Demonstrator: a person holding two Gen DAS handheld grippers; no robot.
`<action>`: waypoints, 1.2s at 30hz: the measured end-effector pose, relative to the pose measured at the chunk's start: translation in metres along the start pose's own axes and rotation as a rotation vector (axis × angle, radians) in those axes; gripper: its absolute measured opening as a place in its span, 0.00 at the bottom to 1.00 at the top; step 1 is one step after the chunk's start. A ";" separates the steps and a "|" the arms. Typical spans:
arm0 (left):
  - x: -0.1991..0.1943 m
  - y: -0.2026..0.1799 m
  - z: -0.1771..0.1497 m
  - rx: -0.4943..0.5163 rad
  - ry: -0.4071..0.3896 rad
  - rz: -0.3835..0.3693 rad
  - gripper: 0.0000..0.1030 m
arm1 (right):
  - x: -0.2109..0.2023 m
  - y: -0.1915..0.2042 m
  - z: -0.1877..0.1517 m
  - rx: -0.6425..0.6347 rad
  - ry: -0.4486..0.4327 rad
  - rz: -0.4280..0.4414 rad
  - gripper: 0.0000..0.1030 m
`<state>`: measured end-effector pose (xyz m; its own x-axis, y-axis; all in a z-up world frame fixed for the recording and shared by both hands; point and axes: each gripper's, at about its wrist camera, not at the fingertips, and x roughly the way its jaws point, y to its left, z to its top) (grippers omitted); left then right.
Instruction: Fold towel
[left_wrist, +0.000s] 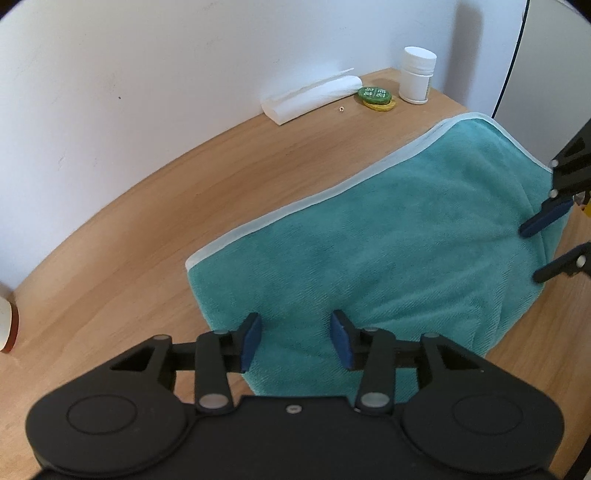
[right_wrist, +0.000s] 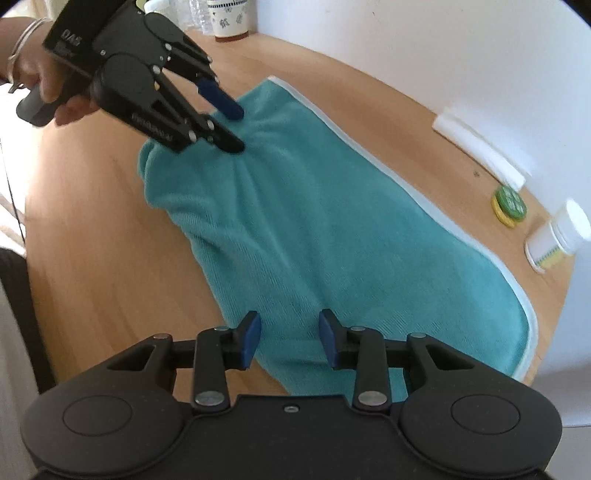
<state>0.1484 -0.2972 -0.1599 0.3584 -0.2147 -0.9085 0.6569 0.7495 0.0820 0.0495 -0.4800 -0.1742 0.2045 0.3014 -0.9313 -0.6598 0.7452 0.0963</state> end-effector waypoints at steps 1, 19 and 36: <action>0.000 0.000 0.000 0.002 0.001 0.002 0.42 | -0.004 -0.003 -0.005 0.011 0.007 0.003 0.37; 0.000 0.005 -0.001 -0.033 0.054 0.048 0.56 | -0.012 -0.026 -0.021 0.064 0.005 -0.073 0.31; 0.000 0.001 0.003 -0.018 0.070 0.057 0.56 | -0.051 -0.065 -0.030 0.159 -0.046 -0.209 0.33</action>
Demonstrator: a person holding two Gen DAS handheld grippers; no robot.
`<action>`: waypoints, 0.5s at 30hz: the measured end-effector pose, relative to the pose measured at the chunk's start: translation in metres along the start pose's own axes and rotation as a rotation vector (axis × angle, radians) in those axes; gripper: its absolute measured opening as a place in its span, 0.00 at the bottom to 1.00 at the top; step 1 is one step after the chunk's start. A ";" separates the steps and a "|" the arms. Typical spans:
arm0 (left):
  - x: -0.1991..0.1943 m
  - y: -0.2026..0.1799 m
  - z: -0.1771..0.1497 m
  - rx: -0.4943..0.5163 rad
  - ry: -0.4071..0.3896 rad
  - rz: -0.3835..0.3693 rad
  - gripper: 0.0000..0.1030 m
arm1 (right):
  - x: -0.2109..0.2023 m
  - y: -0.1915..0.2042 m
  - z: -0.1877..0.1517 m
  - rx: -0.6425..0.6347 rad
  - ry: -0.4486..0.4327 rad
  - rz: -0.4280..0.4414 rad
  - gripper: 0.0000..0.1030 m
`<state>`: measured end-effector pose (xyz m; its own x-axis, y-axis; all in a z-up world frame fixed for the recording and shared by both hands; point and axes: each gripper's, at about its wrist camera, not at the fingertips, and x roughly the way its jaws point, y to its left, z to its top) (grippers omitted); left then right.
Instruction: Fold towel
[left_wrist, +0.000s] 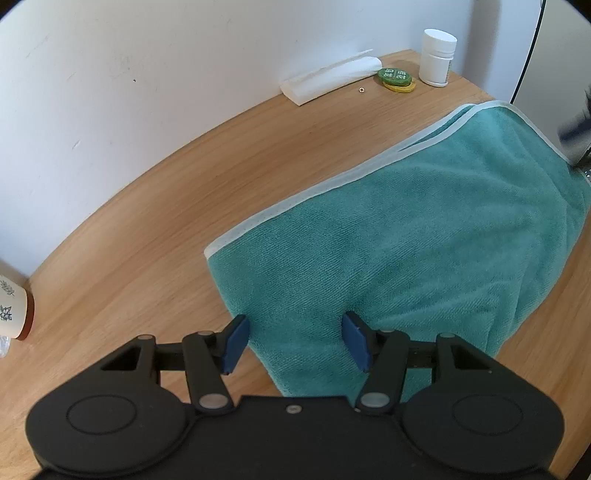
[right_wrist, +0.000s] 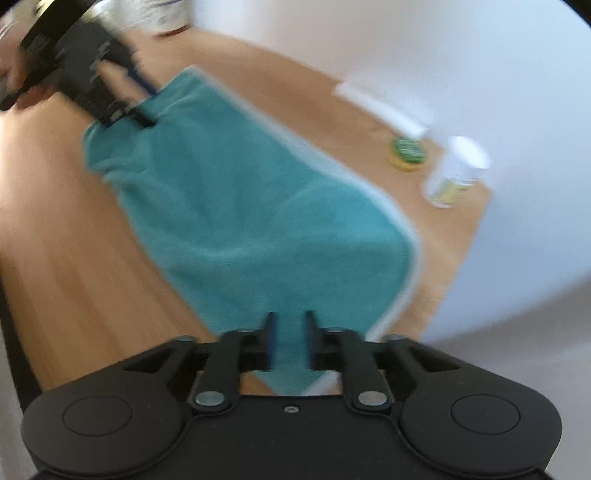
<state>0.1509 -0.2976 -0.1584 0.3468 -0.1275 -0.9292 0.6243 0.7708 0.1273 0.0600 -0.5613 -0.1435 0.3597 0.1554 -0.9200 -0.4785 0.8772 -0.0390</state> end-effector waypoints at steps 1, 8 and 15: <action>0.000 -0.001 0.000 0.003 0.000 0.003 0.56 | 0.000 -0.008 0.002 0.025 -0.013 -0.023 0.34; 0.002 0.002 0.001 0.000 0.007 -0.002 0.57 | 0.028 -0.061 0.023 0.246 -0.068 -0.019 0.43; 0.004 0.005 0.002 0.013 0.012 0.004 0.65 | 0.058 -0.065 0.023 0.268 -0.025 0.030 0.02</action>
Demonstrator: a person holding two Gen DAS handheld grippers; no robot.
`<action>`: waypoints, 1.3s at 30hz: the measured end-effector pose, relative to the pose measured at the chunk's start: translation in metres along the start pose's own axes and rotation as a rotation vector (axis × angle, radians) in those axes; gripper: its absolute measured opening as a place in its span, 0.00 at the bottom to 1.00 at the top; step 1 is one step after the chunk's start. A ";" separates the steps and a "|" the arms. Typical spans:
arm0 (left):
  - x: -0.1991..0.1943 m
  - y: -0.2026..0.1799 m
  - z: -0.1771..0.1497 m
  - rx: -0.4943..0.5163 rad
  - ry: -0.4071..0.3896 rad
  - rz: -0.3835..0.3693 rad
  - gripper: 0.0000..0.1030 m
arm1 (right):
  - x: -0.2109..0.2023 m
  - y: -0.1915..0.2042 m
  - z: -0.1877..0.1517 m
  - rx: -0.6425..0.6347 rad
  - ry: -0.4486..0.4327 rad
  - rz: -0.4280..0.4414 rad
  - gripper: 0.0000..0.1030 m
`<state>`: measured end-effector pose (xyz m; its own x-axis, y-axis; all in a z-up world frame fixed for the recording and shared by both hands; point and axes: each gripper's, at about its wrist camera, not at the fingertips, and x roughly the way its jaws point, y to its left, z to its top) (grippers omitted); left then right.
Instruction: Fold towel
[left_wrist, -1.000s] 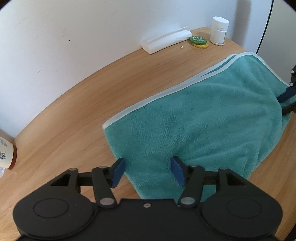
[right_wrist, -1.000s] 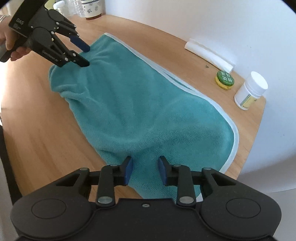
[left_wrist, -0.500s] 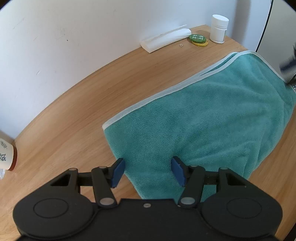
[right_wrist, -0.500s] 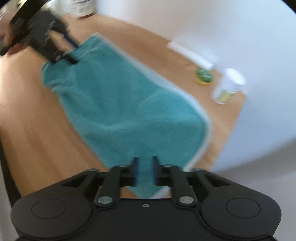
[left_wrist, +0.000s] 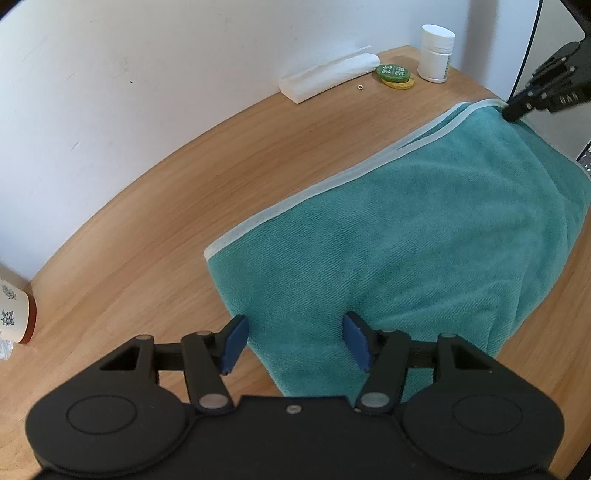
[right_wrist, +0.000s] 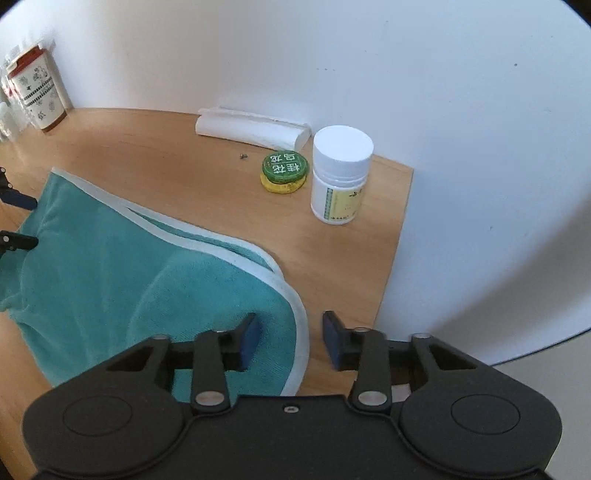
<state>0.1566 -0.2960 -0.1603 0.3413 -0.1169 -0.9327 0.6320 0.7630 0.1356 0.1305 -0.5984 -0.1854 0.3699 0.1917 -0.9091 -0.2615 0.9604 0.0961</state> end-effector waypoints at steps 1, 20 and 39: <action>0.001 0.001 0.000 -0.001 0.002 0.006 0.66 | -0.001 0.000 0.000 0.007 -0.006 -0.019 0.02; 0.003 0.007 0.002 -0.032 0.026 -0.014 0.67 | 0.019 0.009 0.011 -0.087 -0.036 -0.121 0.05; -0.009 0.037 -0.022 -0.176 0.038 -0.090 0.61 | -0.028 0.114 -0.008 -0.334 -0.059 0.052 0.33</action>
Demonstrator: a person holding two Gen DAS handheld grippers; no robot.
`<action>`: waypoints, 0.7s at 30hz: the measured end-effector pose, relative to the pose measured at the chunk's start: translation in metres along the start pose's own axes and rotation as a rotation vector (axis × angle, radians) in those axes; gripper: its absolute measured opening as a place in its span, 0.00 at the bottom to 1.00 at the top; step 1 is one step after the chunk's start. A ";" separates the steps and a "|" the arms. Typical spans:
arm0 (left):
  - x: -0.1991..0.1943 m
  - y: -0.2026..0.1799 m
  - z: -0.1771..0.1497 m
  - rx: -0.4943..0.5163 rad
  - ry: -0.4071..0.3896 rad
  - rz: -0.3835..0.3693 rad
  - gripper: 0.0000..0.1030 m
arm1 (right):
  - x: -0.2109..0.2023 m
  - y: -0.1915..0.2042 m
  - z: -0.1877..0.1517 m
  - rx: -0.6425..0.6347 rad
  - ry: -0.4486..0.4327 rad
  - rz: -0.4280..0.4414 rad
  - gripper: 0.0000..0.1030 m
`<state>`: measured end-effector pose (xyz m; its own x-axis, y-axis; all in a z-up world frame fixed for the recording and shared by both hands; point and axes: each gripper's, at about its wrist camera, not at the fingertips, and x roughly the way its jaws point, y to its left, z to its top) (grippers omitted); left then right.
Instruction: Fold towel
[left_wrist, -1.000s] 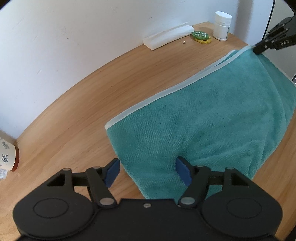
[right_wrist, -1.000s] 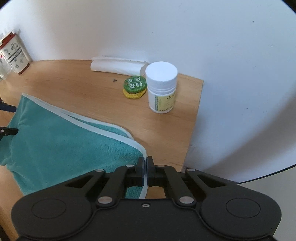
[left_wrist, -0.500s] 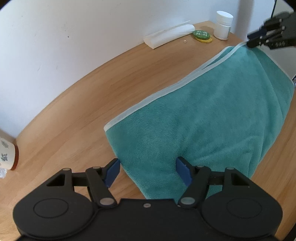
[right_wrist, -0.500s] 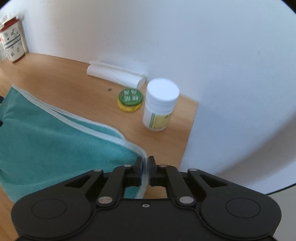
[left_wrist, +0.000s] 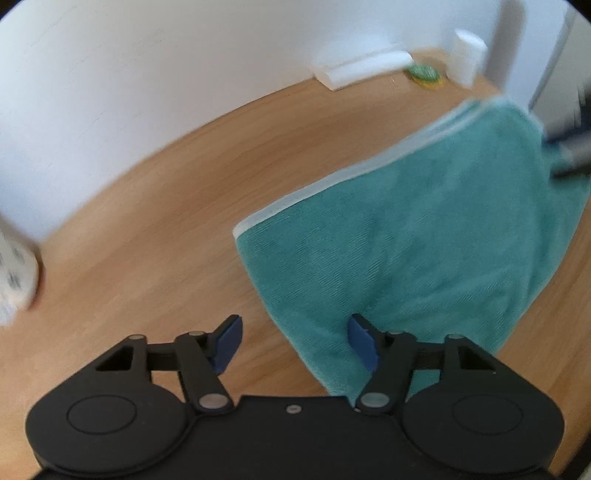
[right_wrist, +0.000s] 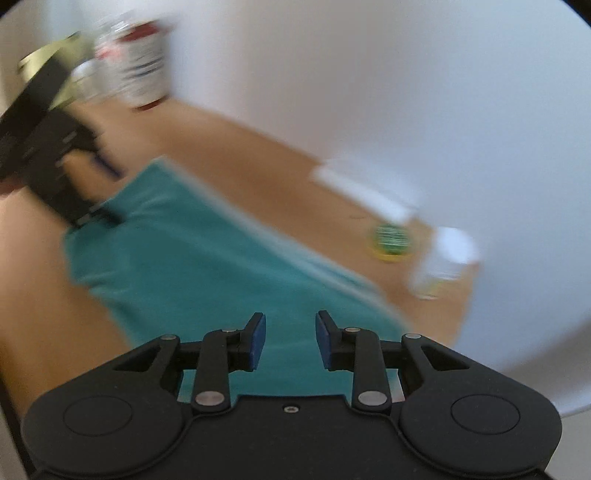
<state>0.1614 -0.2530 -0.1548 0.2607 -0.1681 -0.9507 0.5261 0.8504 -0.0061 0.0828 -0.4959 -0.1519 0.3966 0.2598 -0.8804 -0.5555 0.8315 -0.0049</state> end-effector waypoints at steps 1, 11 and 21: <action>-0.005 0.001 -0.001 -0.013 -0.012 -0.008 0.61 | 0.002 0.006 0.000 0.022 0.008 0.003 0.33; -0.023 -0.038 -0.021 -0.049 -0.123 -0.101 0.64 | 0.004 0.009 -0.022 0.257 0.013 -0.049 0.43; 0.009 -0.065 -0.039 -0.070 -0.067 -0.029 0.65 | 0.019 0.011 -0.039 0.356 0.047 -0.103 0.48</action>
<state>0.0981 -0.2900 -0.1748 0.3014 -0.2240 -0.9268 0.4765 0.8773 -0.0571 0.0563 -0.5009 -0.1873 0.3981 0.1501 -0.9050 -0.2223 0.9729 0.0635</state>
